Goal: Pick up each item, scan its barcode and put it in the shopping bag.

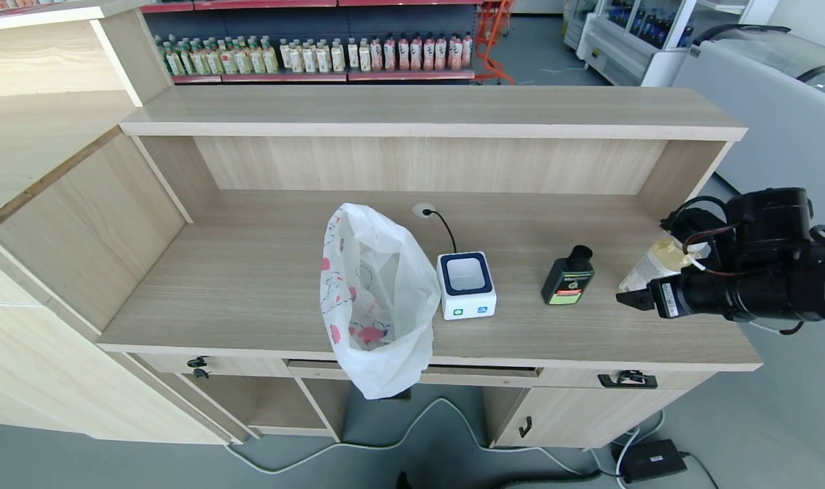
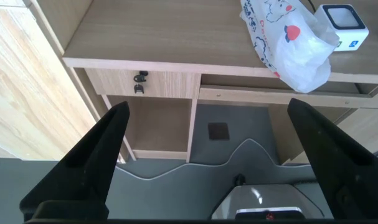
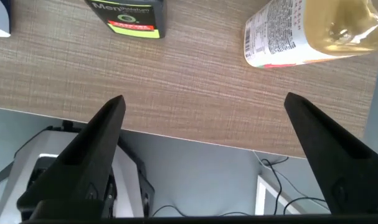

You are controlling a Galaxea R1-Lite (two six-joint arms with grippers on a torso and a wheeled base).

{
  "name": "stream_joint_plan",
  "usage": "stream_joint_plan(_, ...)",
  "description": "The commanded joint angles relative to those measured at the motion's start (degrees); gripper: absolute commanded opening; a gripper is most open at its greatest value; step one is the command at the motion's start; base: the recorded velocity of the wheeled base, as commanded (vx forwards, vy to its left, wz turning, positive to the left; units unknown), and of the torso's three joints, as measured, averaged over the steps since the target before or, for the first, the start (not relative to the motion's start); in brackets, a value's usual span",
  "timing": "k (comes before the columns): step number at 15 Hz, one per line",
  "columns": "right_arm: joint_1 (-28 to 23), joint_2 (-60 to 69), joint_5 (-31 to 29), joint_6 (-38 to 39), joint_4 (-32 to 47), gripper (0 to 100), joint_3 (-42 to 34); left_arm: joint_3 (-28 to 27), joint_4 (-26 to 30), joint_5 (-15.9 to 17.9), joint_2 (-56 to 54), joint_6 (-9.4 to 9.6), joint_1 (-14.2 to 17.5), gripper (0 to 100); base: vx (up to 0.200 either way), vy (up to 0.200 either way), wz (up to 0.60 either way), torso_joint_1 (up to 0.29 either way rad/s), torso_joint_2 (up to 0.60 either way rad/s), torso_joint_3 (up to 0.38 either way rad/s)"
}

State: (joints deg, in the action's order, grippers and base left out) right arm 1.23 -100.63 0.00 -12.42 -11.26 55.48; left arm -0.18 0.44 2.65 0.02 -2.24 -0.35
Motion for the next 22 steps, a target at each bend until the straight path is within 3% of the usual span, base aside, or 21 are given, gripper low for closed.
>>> stream_joint_plan(1, 0.2, -3.9, 0.0, -0.1, -0.1, 100, 1.9, 0.0, 0.0, 0.0, 0.0, -0.04, 0.0, 100, 0.000, 0.000, 0.00, 0.000, 0.00, 0.000)
stream_joint_plan(7, 1.6, -10.2, -2.0, 0.0, -0.6, 100, 6.6, 0.0, 0.0, 0.0, 0.0, -0.04, 0.0, 100, 0.000, 0.000, 0.00, 0.000, 0.00, 0.000)
stream_joint_plan(17, 5.4, -19.9, -3.9, 0.1, -11.9, 100, 10.6, 0.0, 0.0, 0.0, 0.0, -0.04, 0.0, 100, 0.000, 0.000, 0.00, 0.000, 0.00, 0.000)
stream_joint_plan(22, 6.7, -24.1, -3.5, 0.4, -13.7, 100, 15.3, 0.0, 0.0, 0.0, 0.0, -0.04, 0.0, 100, 0.000, 0.000, 0.00, 0.000, 0.00, 0.000)
